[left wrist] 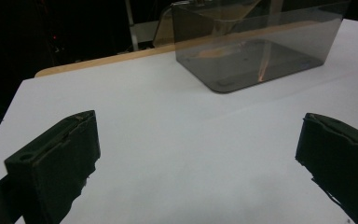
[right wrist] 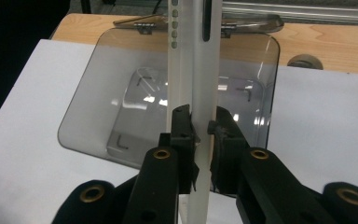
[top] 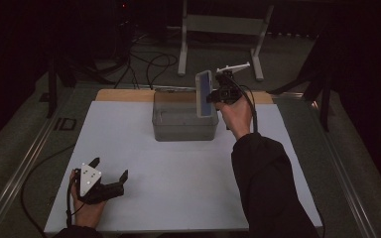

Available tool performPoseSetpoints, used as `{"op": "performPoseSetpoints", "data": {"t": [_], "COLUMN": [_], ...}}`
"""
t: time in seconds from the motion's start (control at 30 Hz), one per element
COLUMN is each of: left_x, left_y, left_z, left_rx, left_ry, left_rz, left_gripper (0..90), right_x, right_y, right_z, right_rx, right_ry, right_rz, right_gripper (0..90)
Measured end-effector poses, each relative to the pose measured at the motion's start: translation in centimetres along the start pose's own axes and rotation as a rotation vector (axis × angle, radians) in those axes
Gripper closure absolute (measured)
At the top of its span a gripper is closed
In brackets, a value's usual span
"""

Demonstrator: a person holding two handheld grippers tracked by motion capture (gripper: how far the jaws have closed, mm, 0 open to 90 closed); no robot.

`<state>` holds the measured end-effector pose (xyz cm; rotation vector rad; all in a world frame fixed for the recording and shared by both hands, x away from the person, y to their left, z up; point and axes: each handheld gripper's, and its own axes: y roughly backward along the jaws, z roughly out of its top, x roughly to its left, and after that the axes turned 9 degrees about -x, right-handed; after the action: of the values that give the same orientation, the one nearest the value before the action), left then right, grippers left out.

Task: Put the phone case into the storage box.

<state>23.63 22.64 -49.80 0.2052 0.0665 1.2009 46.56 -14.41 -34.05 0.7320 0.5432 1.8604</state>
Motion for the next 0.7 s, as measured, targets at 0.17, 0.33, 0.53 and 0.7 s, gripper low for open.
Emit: {"op": "performPoseSetpoints", "data": {"t": [0.17, 0.33, 0.53, 0.7], "left_x": [0.0, 0.0, 0.0, 0.0], "left_y": [0.0, 0.0, 0.0, 0.0], "left_z": [0.0, 0.0, 0.0, 0.0], "left_rx": [0.001, 0.000, 0.000, 0.001], "left_ry": [-0.003, -0.002, -0.003, -0.003], "left_rz": [-0.003, -0.002, -0.003, -0.003], "left_gripper": [0.5, 0.5, 0.5, 0.5], "right_x": [-0.2, -0.4, -0.6, -0.8], "right_y": [-0.2, -0.6, -0.9, -1.4], "right_z": [0.2, 0.2, 0.2, 0.1], "right_rx": [0.000, -0.001, -0.006, 0.008], "right_ry": [-0.011, -0.004, -0.009, -0.009], "right_rz": [-0.018, -0.043, -0.059, -0.072], "right_gripper": [82.3, 82.4, 82.3, 82.3]}}
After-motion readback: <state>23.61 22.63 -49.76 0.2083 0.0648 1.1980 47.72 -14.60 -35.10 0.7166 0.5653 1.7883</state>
